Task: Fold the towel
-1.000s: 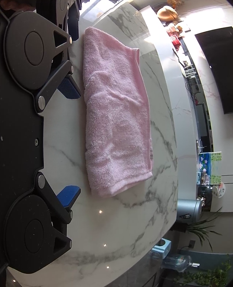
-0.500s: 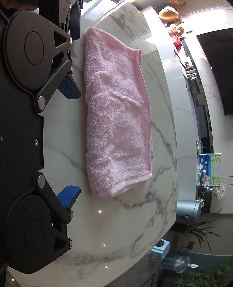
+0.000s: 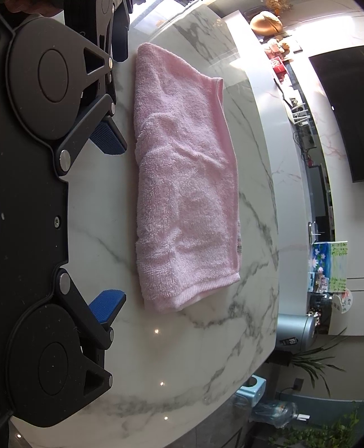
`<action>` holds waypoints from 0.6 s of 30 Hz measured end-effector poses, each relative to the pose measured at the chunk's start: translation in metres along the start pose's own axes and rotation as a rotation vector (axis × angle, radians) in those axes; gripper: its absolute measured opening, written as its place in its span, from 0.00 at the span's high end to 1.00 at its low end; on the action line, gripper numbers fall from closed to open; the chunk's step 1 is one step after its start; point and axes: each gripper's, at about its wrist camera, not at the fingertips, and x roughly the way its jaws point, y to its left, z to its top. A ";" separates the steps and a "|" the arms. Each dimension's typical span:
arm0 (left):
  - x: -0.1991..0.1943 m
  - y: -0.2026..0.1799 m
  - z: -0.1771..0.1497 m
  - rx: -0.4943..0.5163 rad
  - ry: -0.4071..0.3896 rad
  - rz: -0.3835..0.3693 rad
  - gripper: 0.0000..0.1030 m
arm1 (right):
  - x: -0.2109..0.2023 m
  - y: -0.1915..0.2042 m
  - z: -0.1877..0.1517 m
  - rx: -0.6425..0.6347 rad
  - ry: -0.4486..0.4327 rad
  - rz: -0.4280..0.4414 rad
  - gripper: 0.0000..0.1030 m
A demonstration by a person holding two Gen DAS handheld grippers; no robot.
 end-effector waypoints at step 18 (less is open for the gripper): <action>0.000 -0.001 0.000 0.009 -0.001 0.011 0.29 | 0.001 0.001 0.000 -0.005 0.005 0.003 0.00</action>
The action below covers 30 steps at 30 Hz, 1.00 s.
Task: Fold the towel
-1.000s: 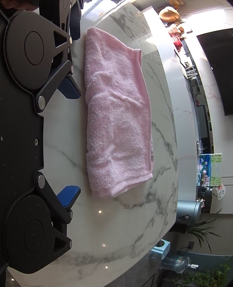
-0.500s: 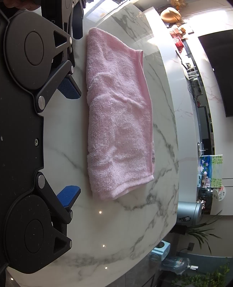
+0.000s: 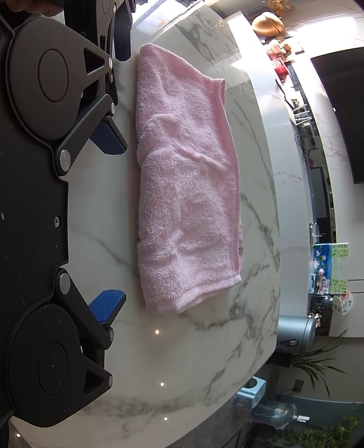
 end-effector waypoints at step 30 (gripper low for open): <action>0.000 -0.001 0.000 0.002 0.004 -0.016 0.29 | 0.002 0.001 -0.001 -0.001 0.012 0.009 0.00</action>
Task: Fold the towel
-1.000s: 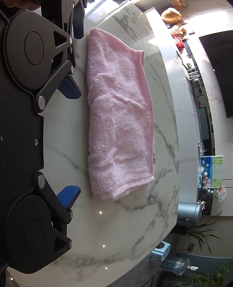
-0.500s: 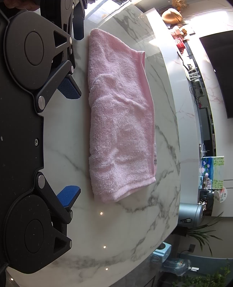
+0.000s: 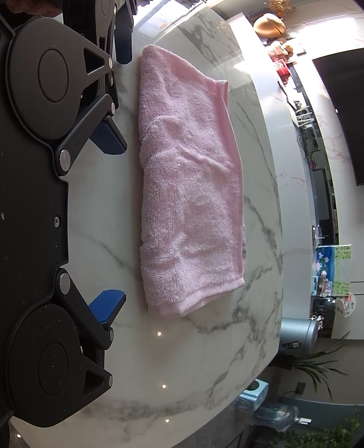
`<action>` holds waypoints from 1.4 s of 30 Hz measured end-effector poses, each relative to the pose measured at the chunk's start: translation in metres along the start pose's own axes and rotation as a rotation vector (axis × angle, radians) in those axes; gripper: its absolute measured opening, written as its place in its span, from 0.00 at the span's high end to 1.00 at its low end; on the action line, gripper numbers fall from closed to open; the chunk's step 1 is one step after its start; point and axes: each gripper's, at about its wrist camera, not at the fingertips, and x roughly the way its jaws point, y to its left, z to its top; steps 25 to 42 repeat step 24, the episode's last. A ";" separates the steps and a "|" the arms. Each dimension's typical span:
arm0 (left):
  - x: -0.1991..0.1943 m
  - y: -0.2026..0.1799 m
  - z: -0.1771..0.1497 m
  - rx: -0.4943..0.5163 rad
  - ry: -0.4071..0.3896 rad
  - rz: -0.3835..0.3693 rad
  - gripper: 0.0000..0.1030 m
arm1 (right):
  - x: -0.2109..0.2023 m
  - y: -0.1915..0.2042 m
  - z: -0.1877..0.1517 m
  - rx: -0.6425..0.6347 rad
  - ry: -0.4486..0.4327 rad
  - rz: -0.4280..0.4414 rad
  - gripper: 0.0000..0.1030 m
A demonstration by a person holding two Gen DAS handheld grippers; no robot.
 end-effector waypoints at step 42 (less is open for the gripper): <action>-0.002 -0.002 0.000 0.007 -0.014 0.012 0.29 | 0.001 0.000 0.000 0.001 0.002 -0.002 0.00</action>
